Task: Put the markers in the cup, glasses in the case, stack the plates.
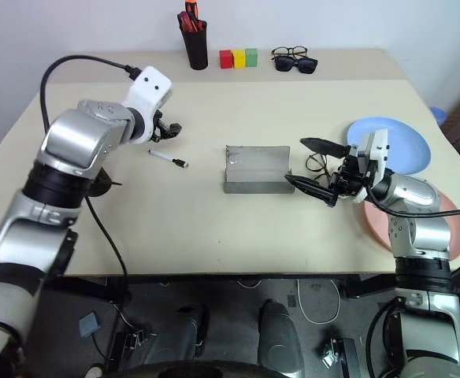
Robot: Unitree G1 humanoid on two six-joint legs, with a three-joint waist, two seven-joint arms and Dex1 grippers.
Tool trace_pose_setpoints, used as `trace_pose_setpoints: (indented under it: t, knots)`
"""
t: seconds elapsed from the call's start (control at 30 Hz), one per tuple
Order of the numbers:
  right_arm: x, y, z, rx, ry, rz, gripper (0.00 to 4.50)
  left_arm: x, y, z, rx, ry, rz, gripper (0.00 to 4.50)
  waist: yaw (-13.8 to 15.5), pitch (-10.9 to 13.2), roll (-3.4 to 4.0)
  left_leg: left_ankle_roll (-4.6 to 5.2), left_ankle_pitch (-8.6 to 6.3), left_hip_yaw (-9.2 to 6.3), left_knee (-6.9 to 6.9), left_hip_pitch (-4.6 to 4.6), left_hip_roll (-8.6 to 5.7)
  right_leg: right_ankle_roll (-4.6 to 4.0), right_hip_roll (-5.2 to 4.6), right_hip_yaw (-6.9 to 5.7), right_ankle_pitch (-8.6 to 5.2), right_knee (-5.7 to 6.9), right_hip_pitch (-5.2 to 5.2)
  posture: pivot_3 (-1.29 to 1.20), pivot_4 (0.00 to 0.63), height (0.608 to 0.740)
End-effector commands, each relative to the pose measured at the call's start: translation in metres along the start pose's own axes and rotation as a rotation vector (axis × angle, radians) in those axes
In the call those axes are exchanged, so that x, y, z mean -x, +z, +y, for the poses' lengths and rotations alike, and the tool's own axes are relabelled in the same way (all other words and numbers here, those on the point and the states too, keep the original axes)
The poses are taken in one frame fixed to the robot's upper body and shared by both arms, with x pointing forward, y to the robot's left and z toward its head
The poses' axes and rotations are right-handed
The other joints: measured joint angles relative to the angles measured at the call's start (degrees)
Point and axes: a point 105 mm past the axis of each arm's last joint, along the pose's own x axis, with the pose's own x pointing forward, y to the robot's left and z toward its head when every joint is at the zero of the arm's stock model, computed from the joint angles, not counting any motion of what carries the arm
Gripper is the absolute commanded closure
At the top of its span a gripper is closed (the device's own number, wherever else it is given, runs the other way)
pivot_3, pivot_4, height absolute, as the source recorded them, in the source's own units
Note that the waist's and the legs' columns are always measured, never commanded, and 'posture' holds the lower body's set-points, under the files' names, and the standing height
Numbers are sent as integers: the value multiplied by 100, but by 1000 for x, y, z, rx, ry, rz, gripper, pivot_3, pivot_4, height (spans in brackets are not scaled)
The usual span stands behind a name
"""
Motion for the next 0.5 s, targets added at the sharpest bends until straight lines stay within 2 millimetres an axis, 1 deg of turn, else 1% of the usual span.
trace_pose_setpoints:
  t: [0.03, 0.2, 0.37, 0.43, 0.5]
  knots:
    - [0, 13, -1, 58, -17, -45, 0, -4, 1, 14, -253, -83, 66, 1119, 5, 0, -1, 0, 0, 0, -1, -2, 0, 3, 0, 0, -2, 1, -3, 0, 150, 740]
    - [2, 10, 2, 58, -38, -54, 0, -12, -2, 32, -486, -105, 194, 1119, 26, 2, -4, 4, -2, 0, -2, -20, 0, 3, 0, 0, -1, -4, -15, 0, 150, 740]
    - [3, 8, 6, 54, -51, -55, 0, -14, 2, 30, -625, -165, 257, 1119, 28, 2, -4, 7, -2, 0, 19, -73, -1, 7, 0, 0, 0, 5, -59, 0, 150, 740]
    - [4, 8, 7, 54, -57, -55, 0, -14, 0, 28, -660, -194, 280, 1119, 19, 2, -4, 8, -2, -1, 28, -92, -2, 0, 0, 0, 5, 12, -82, 0, 150, 740]
    - [5, 8, 8, 53, -60, -53, 0, -13, -4, 25, -686, -238, 303, 1119, 1, 2, -4, 8, -2, 0, 27, -91, -1, 0, 0, 0, 6, 14, -83, 0, 150, 740]
